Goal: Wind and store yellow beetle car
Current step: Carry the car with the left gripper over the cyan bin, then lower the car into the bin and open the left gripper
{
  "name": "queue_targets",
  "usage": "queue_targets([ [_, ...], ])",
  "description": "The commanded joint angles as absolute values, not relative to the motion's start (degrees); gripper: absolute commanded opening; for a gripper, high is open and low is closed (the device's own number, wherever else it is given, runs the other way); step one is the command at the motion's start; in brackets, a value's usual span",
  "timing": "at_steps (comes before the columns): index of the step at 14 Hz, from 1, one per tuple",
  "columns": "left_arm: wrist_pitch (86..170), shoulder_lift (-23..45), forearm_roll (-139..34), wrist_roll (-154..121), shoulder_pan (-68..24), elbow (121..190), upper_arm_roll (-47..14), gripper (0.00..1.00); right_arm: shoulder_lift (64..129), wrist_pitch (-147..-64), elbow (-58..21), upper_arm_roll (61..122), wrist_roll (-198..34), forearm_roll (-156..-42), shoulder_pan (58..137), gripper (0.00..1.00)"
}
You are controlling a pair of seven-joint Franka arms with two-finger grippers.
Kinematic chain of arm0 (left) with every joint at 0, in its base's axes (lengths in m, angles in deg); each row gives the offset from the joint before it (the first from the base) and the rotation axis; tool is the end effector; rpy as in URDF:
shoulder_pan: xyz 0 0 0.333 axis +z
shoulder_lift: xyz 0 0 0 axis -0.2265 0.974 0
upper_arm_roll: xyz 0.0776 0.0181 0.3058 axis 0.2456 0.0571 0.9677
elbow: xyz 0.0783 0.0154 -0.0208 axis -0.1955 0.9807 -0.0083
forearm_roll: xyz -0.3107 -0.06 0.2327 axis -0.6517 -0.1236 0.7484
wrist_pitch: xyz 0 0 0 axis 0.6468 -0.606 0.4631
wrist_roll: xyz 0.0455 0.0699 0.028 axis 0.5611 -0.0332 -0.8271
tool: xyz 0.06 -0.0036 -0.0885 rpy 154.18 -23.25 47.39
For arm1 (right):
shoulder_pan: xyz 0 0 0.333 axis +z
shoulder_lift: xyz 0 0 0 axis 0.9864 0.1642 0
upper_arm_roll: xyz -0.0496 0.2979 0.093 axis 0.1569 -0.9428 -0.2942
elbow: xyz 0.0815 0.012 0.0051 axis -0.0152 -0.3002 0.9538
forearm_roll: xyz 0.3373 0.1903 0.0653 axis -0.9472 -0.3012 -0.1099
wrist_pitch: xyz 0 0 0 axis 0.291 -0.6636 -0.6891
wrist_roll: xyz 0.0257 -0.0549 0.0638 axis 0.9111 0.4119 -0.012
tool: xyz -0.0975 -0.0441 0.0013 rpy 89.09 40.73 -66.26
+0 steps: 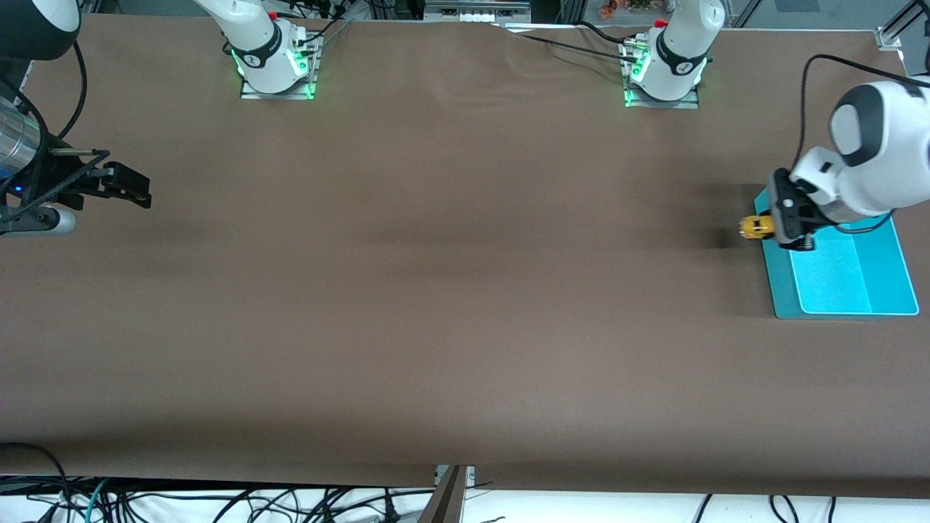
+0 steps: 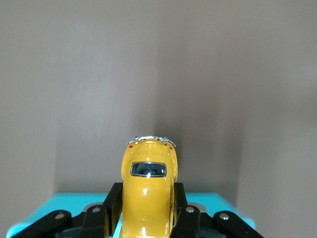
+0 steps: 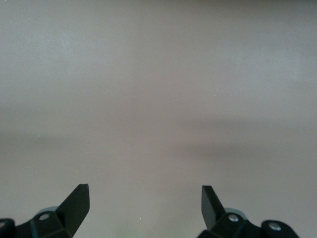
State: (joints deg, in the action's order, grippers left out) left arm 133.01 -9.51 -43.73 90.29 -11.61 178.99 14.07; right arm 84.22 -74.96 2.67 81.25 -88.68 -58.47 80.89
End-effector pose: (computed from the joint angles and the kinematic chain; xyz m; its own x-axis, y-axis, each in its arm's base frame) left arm 0.5245 0.1266 0.3544 0.0592 -0.9982 0.0030 -0.9924 -0.0585 0.1084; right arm 0.6035 0.0432 0.6029 0.9954 0.0608 -0.0740 0.0649 -0.9964 0.0543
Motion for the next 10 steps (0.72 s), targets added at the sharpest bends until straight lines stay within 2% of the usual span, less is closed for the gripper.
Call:
queue_targets([
  [1,141.1,-10.4,-42.7,104.4,-10.4,183.6,19.8,0.0,83.4,-75.2,2.0,81.2,-89.1,-58.8,81.1,1.0],
  [5,143.9,-6.3,-42.7,115.0,-4.5,183.5,20.8,0.0,83.4,-75.3,2.0,81.2,-89.1,-58.8,81.1,1.0],
  [10,147.6,3.1,-43.6,116.7,-1.1,182.8,20.7,0.0,83.4,-75.3,2.0,81.2,-89.1,-58.8,81.2,1.0],
])
